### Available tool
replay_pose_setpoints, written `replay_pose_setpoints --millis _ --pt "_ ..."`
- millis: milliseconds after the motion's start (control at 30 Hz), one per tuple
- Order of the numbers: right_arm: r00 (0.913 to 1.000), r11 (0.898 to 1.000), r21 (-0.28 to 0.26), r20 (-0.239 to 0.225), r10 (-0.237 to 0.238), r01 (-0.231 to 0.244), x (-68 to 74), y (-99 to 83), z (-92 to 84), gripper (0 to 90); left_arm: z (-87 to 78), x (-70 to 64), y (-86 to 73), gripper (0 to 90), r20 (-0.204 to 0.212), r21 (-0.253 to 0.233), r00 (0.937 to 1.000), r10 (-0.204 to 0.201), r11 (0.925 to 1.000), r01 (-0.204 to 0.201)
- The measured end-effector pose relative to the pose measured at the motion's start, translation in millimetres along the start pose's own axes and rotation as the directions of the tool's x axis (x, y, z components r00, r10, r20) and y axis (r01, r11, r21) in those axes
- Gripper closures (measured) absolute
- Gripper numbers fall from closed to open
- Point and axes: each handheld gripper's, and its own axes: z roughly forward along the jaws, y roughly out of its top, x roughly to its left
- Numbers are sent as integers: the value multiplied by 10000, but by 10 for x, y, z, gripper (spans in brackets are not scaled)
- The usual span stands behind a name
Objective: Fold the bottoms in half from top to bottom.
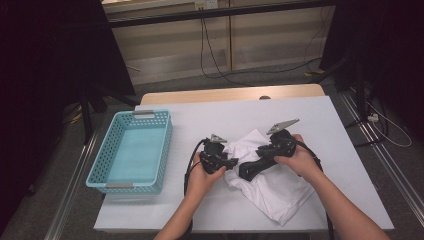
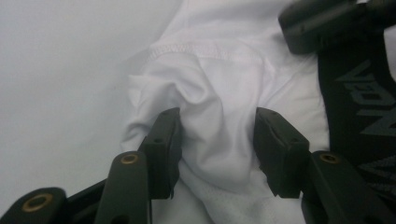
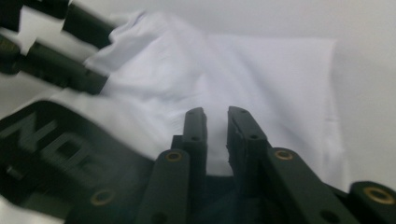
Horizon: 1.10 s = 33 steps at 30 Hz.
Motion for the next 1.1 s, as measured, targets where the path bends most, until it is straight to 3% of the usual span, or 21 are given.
replay_pose_setpoints --millis 233,400,600,700,800,933,1033,1100 --pt "9891 9943 -651 1156 914 -843 -198 140 90 588 -13 27 -40 564 152 213 9997 -182 9996 178" --pt "9779 9904 -714 1645 1292 -1188 -310 204 193 546 -129 119 -3 444 -163 -51 9985 -514 9987 513" --pt "9739 9874 -165 1630 1577 -1572 -379 143 308 509 -254 336 32 274 -938 -783 9879 -1233 9901 1161" --pt "9728 9854 -254 1568 1703 -1684 -392 128 311 510 -233 401 45 258 -1114 -925 9852 -1299 9885 1199" --pt "9763 9906 -100 1684 1361 -1364 -378 134 314 516 -157 426 69 227 -1156 -803 9854 -1246 9900 1158" --pt "9764 9894 -120 1604 1446 -1446 -378 124 305 584 -22 431 78 225 -1075 -598 9867 -1217 9915 1158" --pt "9794 9892 -162 1389 1465 -1457 -375 106 295 645 45 404 77 250 -950 -303 9898 -1057 9942 1033" --pt "9791 9882 -247 1339 1532 -1513 -372 89 289 667 64 395 72 313 -847 -172 9906 -1071 9942 1060"
